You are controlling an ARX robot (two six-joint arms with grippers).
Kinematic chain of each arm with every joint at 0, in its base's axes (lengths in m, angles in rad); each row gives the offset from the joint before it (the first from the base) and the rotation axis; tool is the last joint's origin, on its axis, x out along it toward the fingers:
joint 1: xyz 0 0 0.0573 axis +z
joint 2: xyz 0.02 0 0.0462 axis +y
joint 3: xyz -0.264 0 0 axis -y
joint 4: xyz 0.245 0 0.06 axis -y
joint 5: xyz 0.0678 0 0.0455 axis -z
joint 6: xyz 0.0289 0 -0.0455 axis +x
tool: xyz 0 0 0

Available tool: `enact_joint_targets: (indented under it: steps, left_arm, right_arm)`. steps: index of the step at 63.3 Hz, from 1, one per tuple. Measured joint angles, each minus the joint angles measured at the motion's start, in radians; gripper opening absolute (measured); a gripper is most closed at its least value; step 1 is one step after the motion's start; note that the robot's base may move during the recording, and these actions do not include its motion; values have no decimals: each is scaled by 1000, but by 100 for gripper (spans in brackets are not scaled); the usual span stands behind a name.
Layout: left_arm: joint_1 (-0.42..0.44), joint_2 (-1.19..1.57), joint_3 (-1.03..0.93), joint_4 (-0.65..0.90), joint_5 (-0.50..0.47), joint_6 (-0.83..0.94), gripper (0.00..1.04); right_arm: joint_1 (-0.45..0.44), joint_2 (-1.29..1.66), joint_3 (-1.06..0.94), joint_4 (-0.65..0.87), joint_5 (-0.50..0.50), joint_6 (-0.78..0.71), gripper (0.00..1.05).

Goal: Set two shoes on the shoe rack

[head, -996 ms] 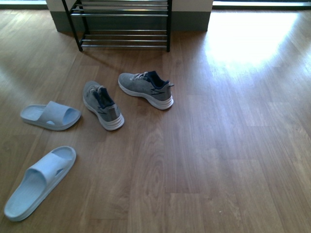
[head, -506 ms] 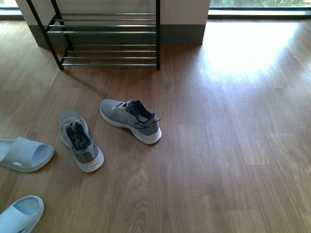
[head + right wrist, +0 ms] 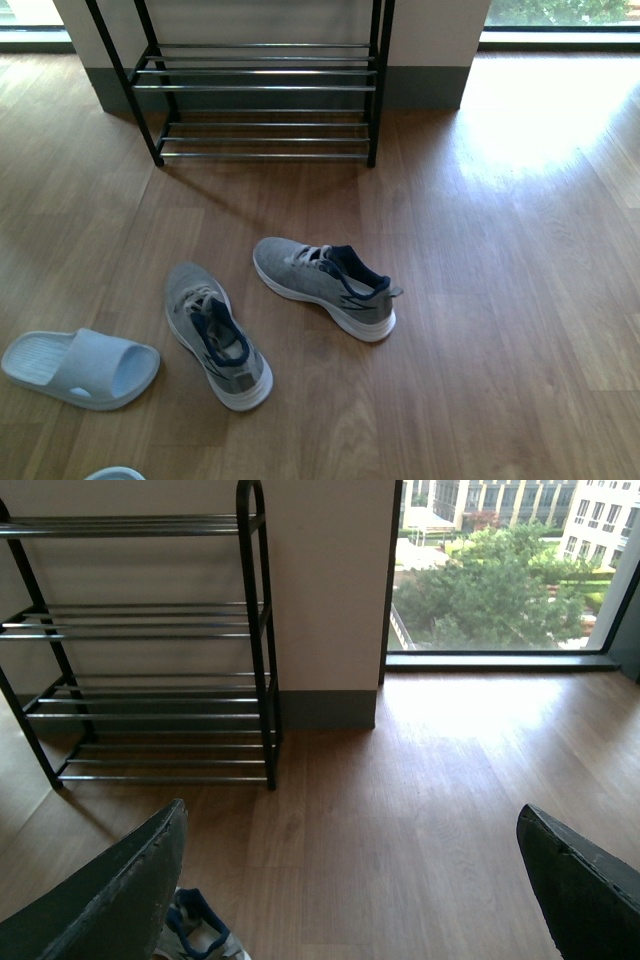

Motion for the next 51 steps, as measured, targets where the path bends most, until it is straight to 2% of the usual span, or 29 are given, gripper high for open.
enact_joint_targets:
  steps: [8, 11, 12, 13, 16, 17, 27, 29, 34, 39, 51]
  left_arm:
    - [-4, 3, 1, -4, -16, -4, 95]
    - [-61, 46, 33, -104, -181, -81, 95]
    - [-76, 62, 38, -116, -199, -104, 95]
    - [-105, 95, 55, -156, -280, -157, 95]
    - [-157, 183, 71, -171, -386, -266, 95]
    - [-165, 200, 73, -167, -395, -286, 95]
    - [-212, 599, 167, 88, -299, -502, 95]
    - [-216, 772, 223, 187, -237, -546, 95]
    - [-239, 1067, 320, 308, -204, -579, 95]
    - [-269, 1356, 422, 362, -195, -602, 95]
    - [-326, 1896, 598, 327, -125, -629, 95]
  right_arm:
    - [0, 0, 0, 0, 0, 0, 96]
    - [0, 0, 0, 0, 0, 0, 96]
    - [0, 0, 0, 0, 0, 0, 96]
    - [0, 0, 0, 0, 3, 0, 96]
    - [0, 0, 0, 0, 2, 0, 96]
    - [0, 0, 0, 0, 2, 0, 96]
    - [0, 0, 0, 0, 2, 0, 96]
    - [0, 0, 0, 0, 2, 0, 96]
    - [0, 0, 0, 0, 2, 0, 96]
    - [0, 0, 0, 0, 2, 0, 96]
    - [0, 0, 0, 0, 2, 0, 96]
